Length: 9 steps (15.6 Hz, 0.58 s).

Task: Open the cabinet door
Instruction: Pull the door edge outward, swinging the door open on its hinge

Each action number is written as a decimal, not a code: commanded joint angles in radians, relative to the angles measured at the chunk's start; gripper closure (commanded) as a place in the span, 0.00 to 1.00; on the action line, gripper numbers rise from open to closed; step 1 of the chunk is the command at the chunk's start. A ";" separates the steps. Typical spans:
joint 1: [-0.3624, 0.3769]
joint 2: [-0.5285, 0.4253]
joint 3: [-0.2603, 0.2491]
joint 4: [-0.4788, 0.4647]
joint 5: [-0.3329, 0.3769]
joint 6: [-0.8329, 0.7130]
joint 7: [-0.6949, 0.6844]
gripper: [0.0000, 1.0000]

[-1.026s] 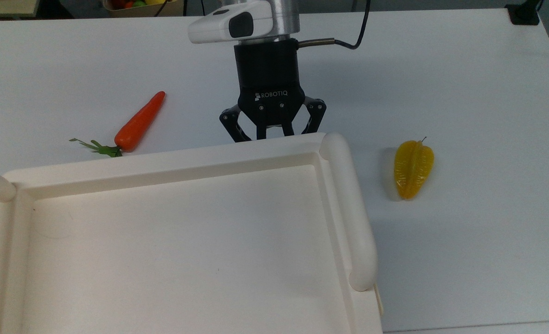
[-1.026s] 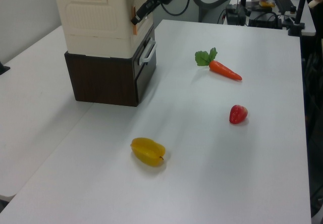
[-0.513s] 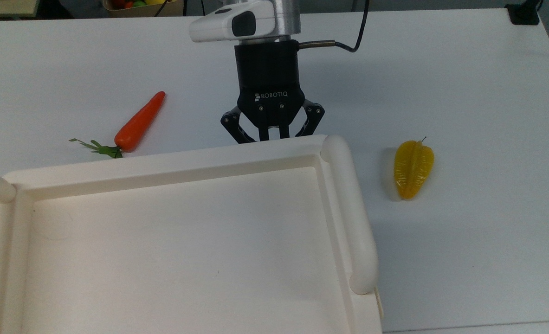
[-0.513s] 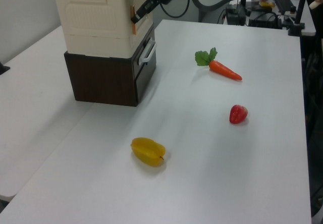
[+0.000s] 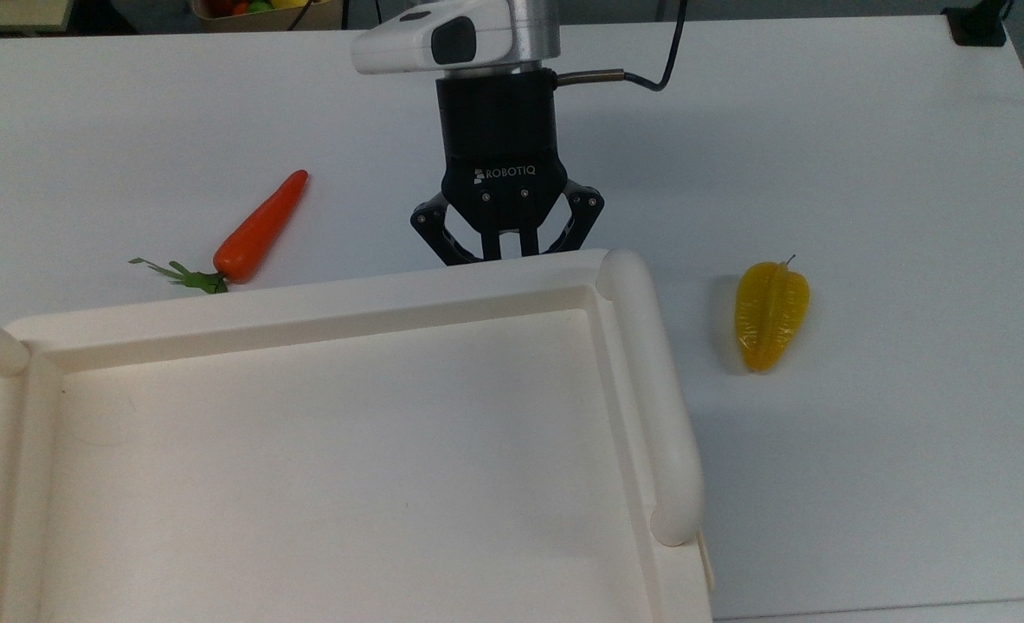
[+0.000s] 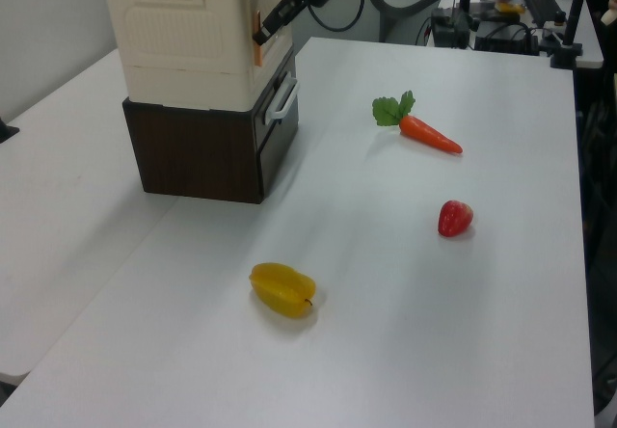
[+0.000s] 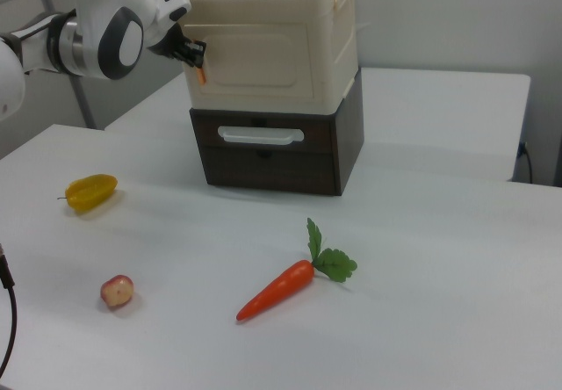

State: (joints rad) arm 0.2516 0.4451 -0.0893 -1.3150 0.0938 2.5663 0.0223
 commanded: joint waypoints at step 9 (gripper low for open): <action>-0.118 -0.199 0.042 -0.194 0.014 -0.233 -0.015 0.93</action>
State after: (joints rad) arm 0.1992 0.3272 -0.0463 -1.4177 0.0963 2.4336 0.0168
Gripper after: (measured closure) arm 0.850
